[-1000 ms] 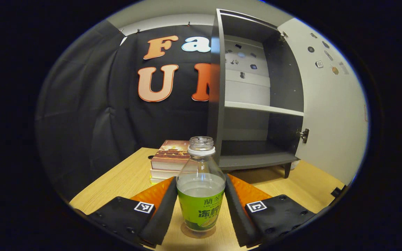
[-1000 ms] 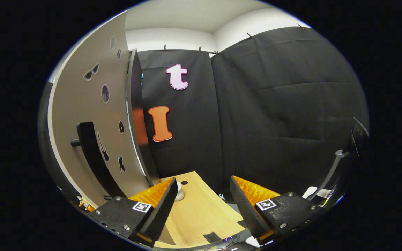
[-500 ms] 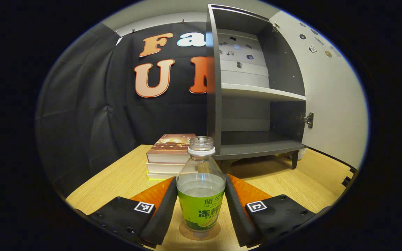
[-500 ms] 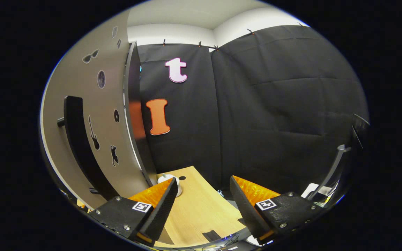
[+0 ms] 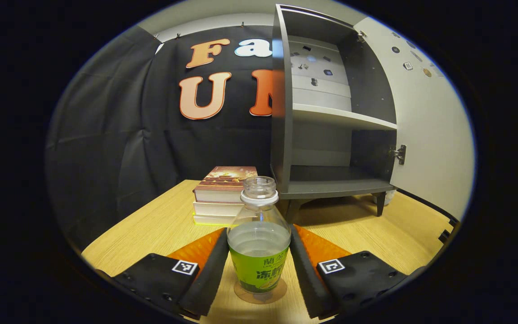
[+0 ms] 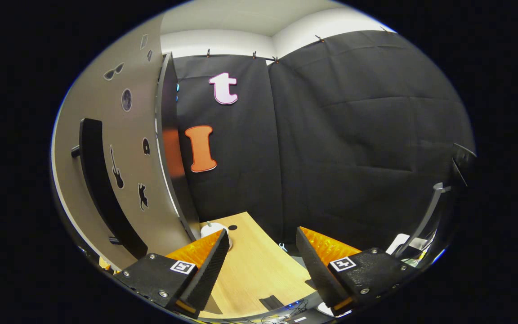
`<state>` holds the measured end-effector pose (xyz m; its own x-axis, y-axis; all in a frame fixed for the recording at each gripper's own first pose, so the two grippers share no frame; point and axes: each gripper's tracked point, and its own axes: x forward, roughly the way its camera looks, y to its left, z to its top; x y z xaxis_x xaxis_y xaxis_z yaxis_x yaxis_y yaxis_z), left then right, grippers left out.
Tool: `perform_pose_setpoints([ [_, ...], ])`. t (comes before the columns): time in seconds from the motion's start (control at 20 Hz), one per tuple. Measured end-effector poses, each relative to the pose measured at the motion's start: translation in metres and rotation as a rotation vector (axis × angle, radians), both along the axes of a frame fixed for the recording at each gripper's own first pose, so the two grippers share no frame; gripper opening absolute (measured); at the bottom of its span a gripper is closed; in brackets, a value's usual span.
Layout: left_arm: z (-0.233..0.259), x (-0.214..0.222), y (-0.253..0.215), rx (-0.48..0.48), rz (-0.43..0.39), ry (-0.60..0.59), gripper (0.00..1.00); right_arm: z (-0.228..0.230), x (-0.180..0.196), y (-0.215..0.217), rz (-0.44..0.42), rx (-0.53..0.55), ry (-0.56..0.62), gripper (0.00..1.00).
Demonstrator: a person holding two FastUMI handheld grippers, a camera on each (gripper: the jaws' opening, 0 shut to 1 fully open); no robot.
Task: Open the cabinet door with the right hand, grasp the bottle in the cabinet with the left hand and place it on the coaster, then close the cabinet door with the right hand.
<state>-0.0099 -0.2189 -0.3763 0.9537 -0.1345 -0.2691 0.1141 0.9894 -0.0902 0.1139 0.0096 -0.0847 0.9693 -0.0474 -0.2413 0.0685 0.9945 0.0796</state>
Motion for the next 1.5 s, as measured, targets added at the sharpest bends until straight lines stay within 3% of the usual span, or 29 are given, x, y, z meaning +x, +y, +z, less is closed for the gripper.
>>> perform_pose_setpoints([
  [0.55, 0.008, -0.003, 0.001, 0.028, 0.007, 0.003, 0.85, -0.007, -0.002, 0.004, 0.036, 0.011, 0.038, 0.93],
  [0.7, 0.015, -0.004, 0.007, 0.047, 0.026, 0.0, 0.96, -0.009, -0.003, 0.006, 0.051, 0.009, 0.052, 0.93],
  [0.9, 0.036, -0.017, 0.01, 0.032, 0.037, -0.003, 0.97, -0.014, -0.002, 0.009, 0.081, -0.002, 0.067, 0.93],
  [1.15, 0.104, -0.037, 0.025, 0.006, 0.079, -0.043, 0.96, -0.023, -0.002, 0.015, 0.15, -0.036, 0.103, 0.93],
  [1.5, 0.265, -0.03, 0.075, 0.011, 0.172, -0.188, 0.96, -0.034, -0.014, 0.037, 0.339, -0.06, 0.131, 0.93],
])
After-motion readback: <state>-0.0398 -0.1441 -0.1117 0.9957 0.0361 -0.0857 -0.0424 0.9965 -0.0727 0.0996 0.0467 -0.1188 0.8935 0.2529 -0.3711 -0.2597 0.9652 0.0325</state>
